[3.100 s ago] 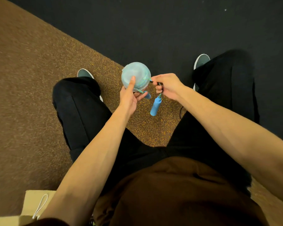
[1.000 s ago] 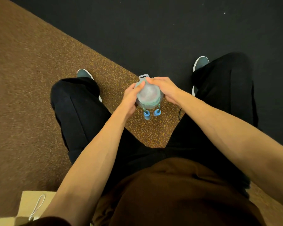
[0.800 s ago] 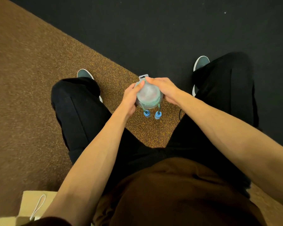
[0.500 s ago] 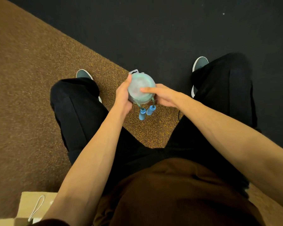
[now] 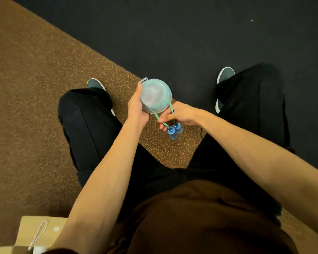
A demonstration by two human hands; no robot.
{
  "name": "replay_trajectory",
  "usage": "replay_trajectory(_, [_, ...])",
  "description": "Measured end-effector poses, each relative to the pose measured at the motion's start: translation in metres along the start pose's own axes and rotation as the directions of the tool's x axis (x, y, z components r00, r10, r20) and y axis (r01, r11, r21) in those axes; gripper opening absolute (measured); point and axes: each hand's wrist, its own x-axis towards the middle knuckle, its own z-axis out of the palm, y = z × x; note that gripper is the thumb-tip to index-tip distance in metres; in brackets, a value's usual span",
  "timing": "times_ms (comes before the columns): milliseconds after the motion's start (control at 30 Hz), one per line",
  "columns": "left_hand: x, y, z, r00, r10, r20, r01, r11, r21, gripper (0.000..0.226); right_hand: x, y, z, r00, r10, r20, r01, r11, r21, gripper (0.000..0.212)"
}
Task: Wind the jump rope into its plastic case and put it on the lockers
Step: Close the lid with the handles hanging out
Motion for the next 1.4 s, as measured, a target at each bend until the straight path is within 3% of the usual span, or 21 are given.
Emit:
replay_trajectory(300, [0.003, -0.001, 0.001, 0.999, -0.011, -0.034, 0.010, 1.000, -0.026, 0.062, -0.003, 0.000, -0.004, 0.995, 0.084, 0.062, -0.081, 0.995, -0.059, 0.010])
replay_trajectory(433, [0.007, 0.006, -0.003, 0.998, 0.003, -0.060, -0.004, 1.000, -0.015, 0.076, -0.004, -0.002, 0.003, 0.995, 0.090, 0.046, -0.091, 0.996, 0.009, 0.032])
replay_trajectory(567, [0.011, 0.012, -0.007, 0.998, 0.035, -0.057, -0.039, 0.997, -0.059, 0.041, -0.003, -0.005, 0.004, 0.997, 0.072, 0.039, -0.074, 0.997, 0.039, 0.036])
replay_trajectory(767, [0.009, 0.013, -0.004, 0.999, 0.021, -0.042, -0.026, 0.994, -0.111, 0.026, 0.001, 0.005, 0.003, 0.993, 0.099, 0.070, -0.102, 0.993, 0.053, 0.031])
replay_trajectory(1067, [0.006, 0.012, -0.006, 0.996, 0.020, -0.083, -0.030, 0.993, -0.118, 0.031, -0.002, 0.003, 0.002, 0.992, 0.115, 0.055, -0.113, 0.993, -0.027, 0.029])
replay_trajectory(1200, [0.000, 0.015, -0.004, 0.996, 0.016, -0.082, -0.020, 0.998, -0.058, 0.060, -0.002, 0.003, 0.001, 0.995, 0.096, 0.019, -0.096, 0.995, -0.035, 0.023])
replay_trajectory(1400, [-0.012, 0.012, 0.006, 1.000, 0.002, -0.020, -0.003, 0.999, -0.049, 0.044, 0.004, 0.001, -0.004, 0.990, 0.015, -0.143, -0.005, 0.998, 0.065, 0.010])
